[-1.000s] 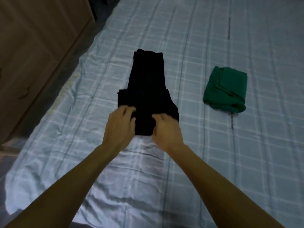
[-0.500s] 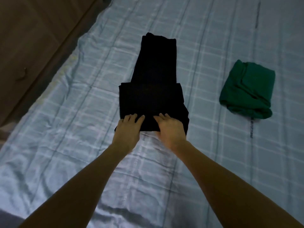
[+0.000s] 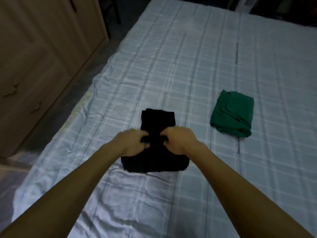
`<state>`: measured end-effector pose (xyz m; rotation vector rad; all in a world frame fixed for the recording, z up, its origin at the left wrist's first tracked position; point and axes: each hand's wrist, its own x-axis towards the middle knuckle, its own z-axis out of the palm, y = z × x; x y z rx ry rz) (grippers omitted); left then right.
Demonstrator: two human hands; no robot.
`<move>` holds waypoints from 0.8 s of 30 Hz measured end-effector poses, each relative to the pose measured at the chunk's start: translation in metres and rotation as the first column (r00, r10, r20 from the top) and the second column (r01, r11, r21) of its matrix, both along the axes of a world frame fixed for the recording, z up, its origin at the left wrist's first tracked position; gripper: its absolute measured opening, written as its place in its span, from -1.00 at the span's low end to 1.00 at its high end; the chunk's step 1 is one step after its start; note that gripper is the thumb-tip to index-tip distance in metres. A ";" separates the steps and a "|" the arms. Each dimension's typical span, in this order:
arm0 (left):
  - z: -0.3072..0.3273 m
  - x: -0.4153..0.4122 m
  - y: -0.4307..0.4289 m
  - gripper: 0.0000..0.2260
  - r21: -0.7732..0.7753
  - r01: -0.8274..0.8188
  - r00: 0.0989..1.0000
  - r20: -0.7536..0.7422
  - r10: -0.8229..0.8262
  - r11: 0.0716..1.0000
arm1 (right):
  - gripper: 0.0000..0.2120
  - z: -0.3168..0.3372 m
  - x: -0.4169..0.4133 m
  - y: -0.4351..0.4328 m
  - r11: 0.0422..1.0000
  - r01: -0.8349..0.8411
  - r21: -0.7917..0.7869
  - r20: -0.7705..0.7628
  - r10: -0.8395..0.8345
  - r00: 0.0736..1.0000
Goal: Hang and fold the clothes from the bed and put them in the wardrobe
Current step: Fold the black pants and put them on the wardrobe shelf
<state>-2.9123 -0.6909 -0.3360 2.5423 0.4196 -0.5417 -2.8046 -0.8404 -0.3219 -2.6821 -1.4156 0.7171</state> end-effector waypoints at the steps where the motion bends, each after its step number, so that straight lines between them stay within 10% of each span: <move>1: 0.001 0.009 0.007 -0.81 0.105 -0.098 0.967 0.243 0.069 0.990 | -0.72 -0.002 0.008 0.005 0.974 0.036 0.226 0.145 -0.070 0.987; 3: -0.001 0.023 0.017 -0.76 0.121 -0.349 0.738 0.646 0.193 0.929 | -0.59 -0.013 0.025 0.012 0.814 0.055 0.578 0.271 -0.255 0.928; 5: -0.013 0.030 0.018 -0.74 0.020 -0.439 0.610 0.740 0.282 0.898 | -0.52 -0.033 0.034 0.014 0.740 0.112 0.663 0.229 -0.343 0.911; 12: -0.142 0.001 -0.006 -0.25 0.237 -0.028 0.968 0.248 -0.032 0.971 | -0.25 -0.137 0.017 0.003 0.976 0.055 0.209 -0.002 -0.055 0.998; 18: -0.180 0.027 -0.014 0.07 0.435 0.030 0.982 0.155 -0.108 0.900 | 0.23 -0.184 0.030 0.010 0.994 -0.085 0.064 0.149 0.075 0.986; 24: -0.192 0.049 0.005 -0.05 0.474 0.049 0.973 0.176 -0.149 0.879 | -0.03 -0.186 0.053 0.022 0.992 -0.125 0.031 0.196 0.116 0.974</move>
